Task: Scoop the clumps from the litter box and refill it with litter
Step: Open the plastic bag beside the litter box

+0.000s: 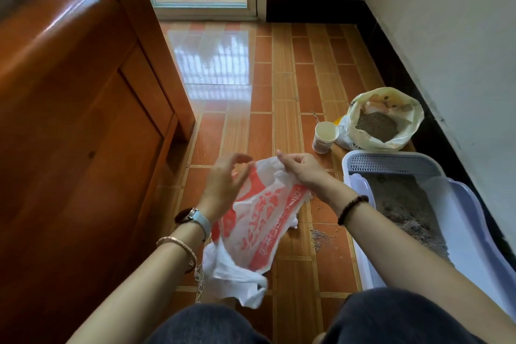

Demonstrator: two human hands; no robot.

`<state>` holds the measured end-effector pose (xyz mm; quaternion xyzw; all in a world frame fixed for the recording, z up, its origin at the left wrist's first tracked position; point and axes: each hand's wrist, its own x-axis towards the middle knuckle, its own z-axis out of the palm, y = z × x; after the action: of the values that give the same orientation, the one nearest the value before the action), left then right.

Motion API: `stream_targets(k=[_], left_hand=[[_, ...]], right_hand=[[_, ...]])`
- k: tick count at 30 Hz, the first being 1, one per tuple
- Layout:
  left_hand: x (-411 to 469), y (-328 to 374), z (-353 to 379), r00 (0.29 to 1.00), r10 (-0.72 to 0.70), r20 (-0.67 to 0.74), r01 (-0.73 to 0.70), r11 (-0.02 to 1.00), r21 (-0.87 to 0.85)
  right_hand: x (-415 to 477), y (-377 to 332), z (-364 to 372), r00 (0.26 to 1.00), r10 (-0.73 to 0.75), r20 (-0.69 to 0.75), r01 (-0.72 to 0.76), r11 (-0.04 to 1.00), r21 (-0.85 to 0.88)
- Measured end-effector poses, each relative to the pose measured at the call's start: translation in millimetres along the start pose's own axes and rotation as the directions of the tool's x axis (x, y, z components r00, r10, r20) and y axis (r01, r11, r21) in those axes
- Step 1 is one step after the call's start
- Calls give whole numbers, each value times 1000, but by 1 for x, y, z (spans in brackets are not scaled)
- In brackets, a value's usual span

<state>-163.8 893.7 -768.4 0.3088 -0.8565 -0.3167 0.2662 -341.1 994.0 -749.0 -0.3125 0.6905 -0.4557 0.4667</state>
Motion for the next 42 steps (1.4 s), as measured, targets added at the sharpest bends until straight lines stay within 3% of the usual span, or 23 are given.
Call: stream_targets(k=[3,5,8,11,13,15,17,20,22,24,27,30,32,35,39,42], left_hand=[[-6,19,13,972,147,181,-160,986,57],[-9,18,24,976,155,156,-174,977,121],[-10,12,30,999,34,-42,-25,980,199],[-8,14,24,973,-186,-136,205,969,140],[-5,15,19,953,-257,-160,276,956,104],[-3,15,15,944,-275,-181,293,953,81],[-2,13,15,944,-269,-192,294,949,117],[-1,6,12,941,-267,-206,299,944,140],[-3,-2,10,933,-297,-205,331,931,157],[-3,-7,10,922,-339,-186,377,896,236],[-4,1,10,936,-260,-237,320,908,269],[-2,9,13,994,53,-96,-26,964,265],[0,11,18,987,158,6,-152,940,306],[3,9,22,992,125,-1,-116,926,358],[5,3,16,997,59,-47,-33,902,431],[6,2,10,995,62,-76,-23,903,429]], right_hand=[[2,-1,6,999,-22,-30,23,999,31],[4,1,9,995,-93,-36,92,995,-29],[7,9,13,919,-334,-211,220,876,-430],[-1,9,17,819,-512,-258,289,757,-586],[-4,14,21,840,-519,-156,304,690,-657],[-1,24,28,902,-422,-96,243,676,-696],[5,32,30,945,-309,-105,188,780,-597],[8,30,23,977,-136,-163,90,960,-266],[5,24,18,988,-23,-150,16,999,-46],[3,19,17,991,11,-137,-4,999,49],[2,15,19,994,1,-113,8,997,75],[-1,9,18,997,-16,-79,25,993,118],[-4,5,15,999,-15,-35,21,988,155],[-2,7,10,999,-32,-1,32,994,107],[4,12,4,991,-46,-124,43,999,-30],[6,16,1,993,-39,-113,37,999,-12]])
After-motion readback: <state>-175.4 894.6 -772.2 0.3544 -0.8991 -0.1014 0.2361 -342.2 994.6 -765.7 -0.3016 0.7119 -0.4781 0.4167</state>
